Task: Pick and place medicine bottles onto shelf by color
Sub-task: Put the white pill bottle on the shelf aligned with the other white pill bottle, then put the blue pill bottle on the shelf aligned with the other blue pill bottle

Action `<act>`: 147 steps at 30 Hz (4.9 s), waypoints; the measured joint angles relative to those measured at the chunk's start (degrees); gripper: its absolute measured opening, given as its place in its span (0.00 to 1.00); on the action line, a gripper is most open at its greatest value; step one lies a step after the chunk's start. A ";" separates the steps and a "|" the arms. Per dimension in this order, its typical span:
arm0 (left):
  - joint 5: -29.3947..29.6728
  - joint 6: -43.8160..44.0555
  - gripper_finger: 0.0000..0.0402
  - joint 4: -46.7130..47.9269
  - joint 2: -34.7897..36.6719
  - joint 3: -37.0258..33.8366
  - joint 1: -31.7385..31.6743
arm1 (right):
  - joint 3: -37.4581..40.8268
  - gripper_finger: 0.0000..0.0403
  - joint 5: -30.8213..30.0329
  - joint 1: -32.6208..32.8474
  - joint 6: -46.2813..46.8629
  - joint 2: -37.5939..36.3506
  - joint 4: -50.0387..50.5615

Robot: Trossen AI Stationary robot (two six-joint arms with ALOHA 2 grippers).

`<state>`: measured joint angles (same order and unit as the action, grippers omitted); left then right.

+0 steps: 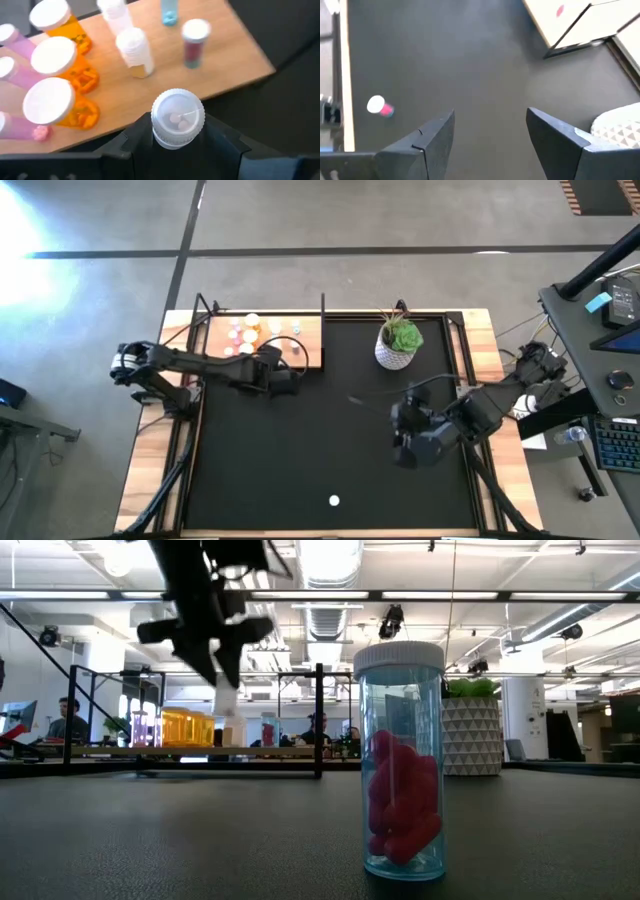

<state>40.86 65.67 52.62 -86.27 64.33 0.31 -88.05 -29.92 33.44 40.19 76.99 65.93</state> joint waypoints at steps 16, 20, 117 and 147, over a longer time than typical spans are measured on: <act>1.71 -0.04 0.33 -13.38 -0.36 -10.26 -8.25 | 0.00 0.59 -3.29 -4.99 -0.40 -4.32 -0.09; 1.02 -0.25 0.33 -15.54 -0.94 -11.09 -10.08 | 0.00 0.59 -3.29 -5.04 -0.40 -4.24 0.06; -1.20 -8.02 0.60 -17.40 3.14 -8.04 -11.64 | 0.00 0.59 -3.07 -4.99 1.52 -4.22 0.26; -27.52 -44.75 0.60 -56.37 -5.10 -3.17 27.93 | -0.02 0.59 0.12 -4.97 2.67 -4.21 1.49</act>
<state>13.34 20.92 -3.76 -91.37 61.15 28.23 -88.07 -29.80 28.47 42.86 72.77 67.42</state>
